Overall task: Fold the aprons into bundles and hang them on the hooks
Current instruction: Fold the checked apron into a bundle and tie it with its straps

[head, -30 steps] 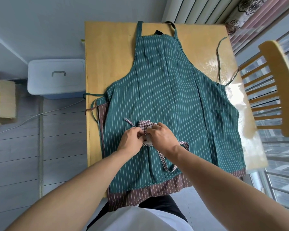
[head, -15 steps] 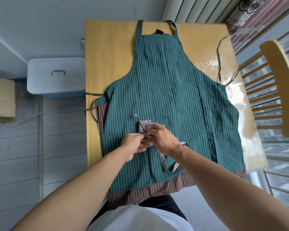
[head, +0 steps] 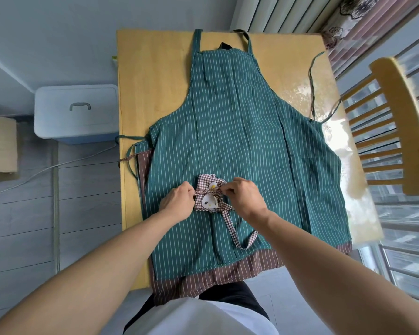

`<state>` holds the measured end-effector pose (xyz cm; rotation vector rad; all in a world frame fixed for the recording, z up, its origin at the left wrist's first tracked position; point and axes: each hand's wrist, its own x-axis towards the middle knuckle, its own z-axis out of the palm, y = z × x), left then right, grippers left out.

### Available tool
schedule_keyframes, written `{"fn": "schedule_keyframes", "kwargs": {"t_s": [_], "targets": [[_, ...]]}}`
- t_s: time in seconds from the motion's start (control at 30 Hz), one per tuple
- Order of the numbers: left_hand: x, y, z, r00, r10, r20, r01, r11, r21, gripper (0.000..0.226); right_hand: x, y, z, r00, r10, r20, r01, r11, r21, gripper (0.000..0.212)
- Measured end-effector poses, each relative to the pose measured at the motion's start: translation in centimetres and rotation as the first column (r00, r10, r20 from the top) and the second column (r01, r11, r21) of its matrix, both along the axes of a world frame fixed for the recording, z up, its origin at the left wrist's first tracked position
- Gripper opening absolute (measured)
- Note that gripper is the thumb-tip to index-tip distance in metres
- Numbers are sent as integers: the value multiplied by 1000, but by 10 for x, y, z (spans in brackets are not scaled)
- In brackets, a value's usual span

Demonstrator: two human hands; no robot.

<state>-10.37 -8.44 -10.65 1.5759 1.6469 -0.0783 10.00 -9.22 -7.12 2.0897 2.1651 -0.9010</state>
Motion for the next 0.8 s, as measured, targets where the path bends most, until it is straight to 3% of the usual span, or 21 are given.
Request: {"fn": "schedule_keyframes", "kwargs": {"t_s": [0.13, 0.3, 0.4, 0.67, 0.73, 0.8], "targets": [[2, -3, 2, 999, 31, 44, -31, 999, 8, 22, -2, -3, 9, 998, -49, -42, 50, 999, 15, 18], [-10, 0, 12, 960, -253, -119, 272, 944, 185, 21, 5, -5, 12, 994, -27, 107, 32, 999, -41, 26], [-13, 1, 9, 936, -311, -168, 343, 914, 219, 21, 5, -3, 11, 978, -32, 206, 40, 999, -37, 25], [-6, -2, 5, 936, -274, -222, 317, 929, 190, 19, 2, -10, 1, 963, -120, 241, 130, 991, -29, 19], [-2, 0, 8, 946, -252, -203, 280, 952, 125, 20, 4, -8, -2, 970, -164, 182, 190, 973, -133, 16], [-7, 4, 6, 984, -171, -58, 172, 985, 11, 9, 8, -7, -3, 958, -285, 29, 285, 933, -219, 24]]}}
